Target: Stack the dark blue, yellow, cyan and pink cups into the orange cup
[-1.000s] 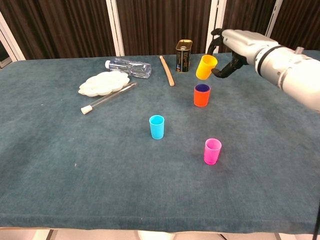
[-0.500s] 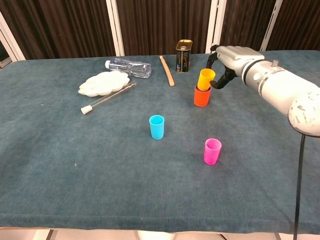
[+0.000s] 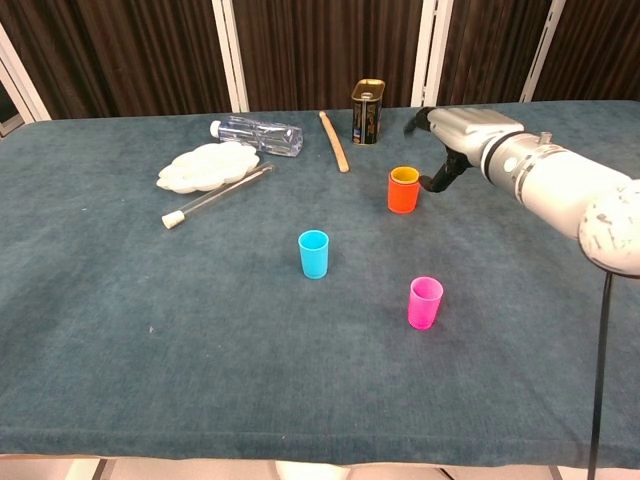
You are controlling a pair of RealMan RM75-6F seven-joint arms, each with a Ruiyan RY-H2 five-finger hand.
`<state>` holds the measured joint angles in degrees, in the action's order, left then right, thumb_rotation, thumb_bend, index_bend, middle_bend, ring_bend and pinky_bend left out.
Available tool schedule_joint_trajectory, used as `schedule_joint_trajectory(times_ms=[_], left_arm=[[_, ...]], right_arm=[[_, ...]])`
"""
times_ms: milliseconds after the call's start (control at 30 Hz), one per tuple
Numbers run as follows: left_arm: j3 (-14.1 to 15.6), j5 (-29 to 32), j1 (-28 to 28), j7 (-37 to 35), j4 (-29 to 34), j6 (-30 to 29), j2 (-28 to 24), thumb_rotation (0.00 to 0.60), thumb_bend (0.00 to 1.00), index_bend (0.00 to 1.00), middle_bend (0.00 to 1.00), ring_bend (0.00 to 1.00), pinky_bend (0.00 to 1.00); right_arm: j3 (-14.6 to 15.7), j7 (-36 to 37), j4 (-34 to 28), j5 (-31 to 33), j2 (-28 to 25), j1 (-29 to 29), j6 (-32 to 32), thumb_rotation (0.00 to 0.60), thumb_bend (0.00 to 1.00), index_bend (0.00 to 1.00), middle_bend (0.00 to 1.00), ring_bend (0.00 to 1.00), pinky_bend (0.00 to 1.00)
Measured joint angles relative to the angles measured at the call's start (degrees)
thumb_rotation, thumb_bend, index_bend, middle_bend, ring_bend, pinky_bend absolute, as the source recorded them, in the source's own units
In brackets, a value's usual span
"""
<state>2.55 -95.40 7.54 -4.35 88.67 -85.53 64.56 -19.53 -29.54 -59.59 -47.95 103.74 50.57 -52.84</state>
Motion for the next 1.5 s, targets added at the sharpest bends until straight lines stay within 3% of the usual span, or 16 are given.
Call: schedule_joint_trajectory(times_ms=[167, 267, 433, 533, 1033, 1500], left_arm=[[0.1, -0.1, 0.0, 0.1, 0.0, 0.1, 0.0, 0.6, 0.46, 0.0, 0.0, 0.0, 0.11], [0.1, -0.3, 0.1, 0.3, 0.1, 0.1, 0.1, 0.6, 0.46, 0.0, 0.0, 0.0, 0.11], [0.2, -0.6, 0.1, 0.5, 0.1, -0.1, 0.2, 0.6, 0.46, 0.0, 0.0, 0.0, 0.11], [0.3, -0.6, 0.0, 0.4, 0.1, -0.2, 0.1, 0.6, 0.46, 0.0, 0.0, 0.0, 0.11], [0.4, -1.0, -0.5, -1.0, -0.1, -1.4, -0.6, 0.6, 0.46, 0.0, 0.0, 0.0, 0.11], [0.4, -1.3, -0.6, -1.2, -0.1, -1.7, -0.7, 0.6, 0.46, 0.0, 0.0, 0.0, 0.11]], right_arm=[[1.1, 2.5, -6.7, -3.5, -3.0, -1.5, -0.8, 0.6, 0.52, 0.02, 0.0, 0.0, 0.0], [2.7, 3.9, -12.0, -6.8, -5.0, -2.5, -1.3, 0.6, 0.51, 0.08, 0.0, 0.0, 0.0], [7.4, 5.0, -21.1, -13.2, -7.8, -4.1, -1.7, 0.6, 0.5, 0.17, 0.0, 0.0, 0.0], [9.7, 4.2, -23.5, -14.7, -7.6, -4.3, -1.4, 0.6, 0.5, 0.19, 0.0, 0.0, 0.0], [7.3, 1.5, -13.0, -10.2, 2.9, -0.7, 0.6, 0.6, 0.5, 0.4, 0.0, 0.0, 0.0], [6.1, 1.3, -10.7, -8.3, 4.8, 0.0, 1.2, 0.6, 0.5, 0.47, 0.0, 0.0, 0.0]])
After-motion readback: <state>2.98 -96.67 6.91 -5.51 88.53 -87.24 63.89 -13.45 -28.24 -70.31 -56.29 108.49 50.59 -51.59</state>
